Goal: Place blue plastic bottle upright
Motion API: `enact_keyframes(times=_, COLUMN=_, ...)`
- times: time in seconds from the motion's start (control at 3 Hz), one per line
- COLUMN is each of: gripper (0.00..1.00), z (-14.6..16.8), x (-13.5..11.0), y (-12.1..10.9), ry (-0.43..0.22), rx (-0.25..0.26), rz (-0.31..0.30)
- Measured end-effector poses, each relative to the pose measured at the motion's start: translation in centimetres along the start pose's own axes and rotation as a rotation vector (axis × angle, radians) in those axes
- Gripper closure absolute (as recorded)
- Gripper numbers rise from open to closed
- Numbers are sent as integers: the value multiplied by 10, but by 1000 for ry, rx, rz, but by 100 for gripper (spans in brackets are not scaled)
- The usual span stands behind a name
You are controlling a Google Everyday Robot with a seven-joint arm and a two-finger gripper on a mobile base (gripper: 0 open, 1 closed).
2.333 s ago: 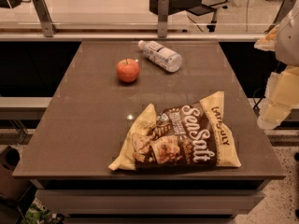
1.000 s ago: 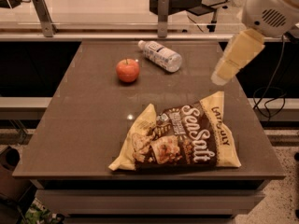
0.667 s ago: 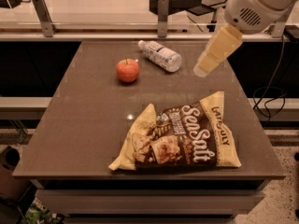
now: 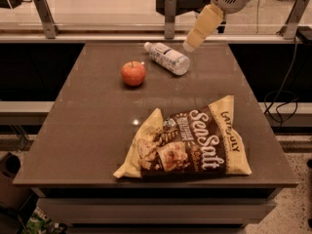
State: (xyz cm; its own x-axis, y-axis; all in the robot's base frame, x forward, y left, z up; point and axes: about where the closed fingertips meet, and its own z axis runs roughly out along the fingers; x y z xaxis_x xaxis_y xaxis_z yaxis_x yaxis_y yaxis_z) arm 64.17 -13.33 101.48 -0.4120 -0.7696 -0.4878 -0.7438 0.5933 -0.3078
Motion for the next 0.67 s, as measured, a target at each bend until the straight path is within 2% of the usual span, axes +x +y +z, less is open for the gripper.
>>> enact_keyframes(times=0.33, gripper=0, z=4, x=-3, y=-3, ry=4, rx=-4, rz=3)
enact_keyframes(times=0.67, gripper=0, z=19, x=-14, y=-13, ry=46, rx=-15, rz=29)
